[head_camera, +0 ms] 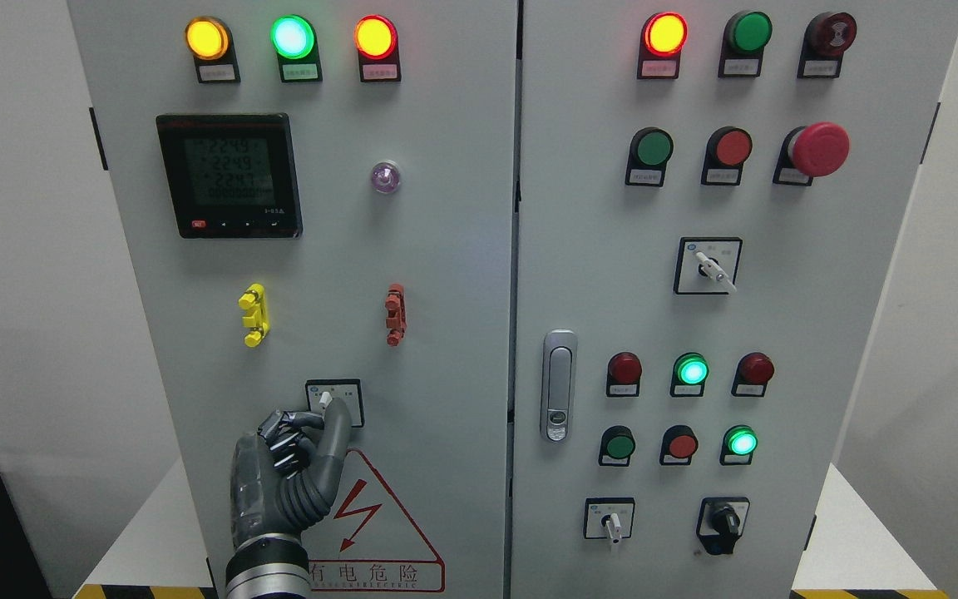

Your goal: Turn on light switch 1

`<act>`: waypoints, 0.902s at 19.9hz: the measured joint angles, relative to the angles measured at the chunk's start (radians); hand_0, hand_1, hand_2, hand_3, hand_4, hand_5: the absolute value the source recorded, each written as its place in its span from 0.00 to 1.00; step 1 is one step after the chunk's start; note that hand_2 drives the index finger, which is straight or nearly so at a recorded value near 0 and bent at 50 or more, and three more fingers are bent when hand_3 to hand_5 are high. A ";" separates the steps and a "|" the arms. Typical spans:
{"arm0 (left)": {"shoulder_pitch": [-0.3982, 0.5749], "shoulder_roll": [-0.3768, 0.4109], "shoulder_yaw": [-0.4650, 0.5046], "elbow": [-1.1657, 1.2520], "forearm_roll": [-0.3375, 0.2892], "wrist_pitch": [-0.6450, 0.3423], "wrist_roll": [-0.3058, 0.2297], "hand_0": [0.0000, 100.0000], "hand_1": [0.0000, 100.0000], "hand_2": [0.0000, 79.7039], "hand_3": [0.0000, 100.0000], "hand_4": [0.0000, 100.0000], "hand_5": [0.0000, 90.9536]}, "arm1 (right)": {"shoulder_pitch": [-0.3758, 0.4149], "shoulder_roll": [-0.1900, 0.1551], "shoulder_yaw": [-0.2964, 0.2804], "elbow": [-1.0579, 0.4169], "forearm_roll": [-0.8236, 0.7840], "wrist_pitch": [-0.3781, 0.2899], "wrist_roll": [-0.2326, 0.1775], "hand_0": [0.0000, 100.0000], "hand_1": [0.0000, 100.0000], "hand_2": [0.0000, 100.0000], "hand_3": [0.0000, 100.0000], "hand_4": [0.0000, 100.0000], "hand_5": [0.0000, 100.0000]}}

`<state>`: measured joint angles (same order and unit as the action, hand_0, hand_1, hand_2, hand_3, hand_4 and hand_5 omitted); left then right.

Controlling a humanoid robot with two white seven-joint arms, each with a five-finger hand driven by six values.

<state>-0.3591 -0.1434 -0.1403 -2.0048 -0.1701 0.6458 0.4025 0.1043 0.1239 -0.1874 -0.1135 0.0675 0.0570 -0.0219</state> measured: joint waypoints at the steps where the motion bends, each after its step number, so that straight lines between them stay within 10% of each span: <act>1: -0.001 0.000 0.000 0.001 0.000 0.000 -0.001 0.47 0.52 0.76 1.00 1.00 0.98 | 0.000 0.000 0.000 0.000 0.000 0.000 0.000 0.00 0.00 0.00 0.00 0.00 0.00; 18: 0.001 0.000 -0.002 0.010 0.003 -0.007 -0.006 0.56 0.41 0.77 1.00 1.00 0.98 | 0.000 0.000 0.000 0.000 0.000 0.000 0.000 0.00 0.00 0.00 0.00 0.00 0.00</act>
<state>-0.3581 -0.1435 -0.1420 -1.9952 -0.1672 0.6388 0.3969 0.1043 0.1241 -0.1873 -0.1135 0.0675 0.0570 -0.0218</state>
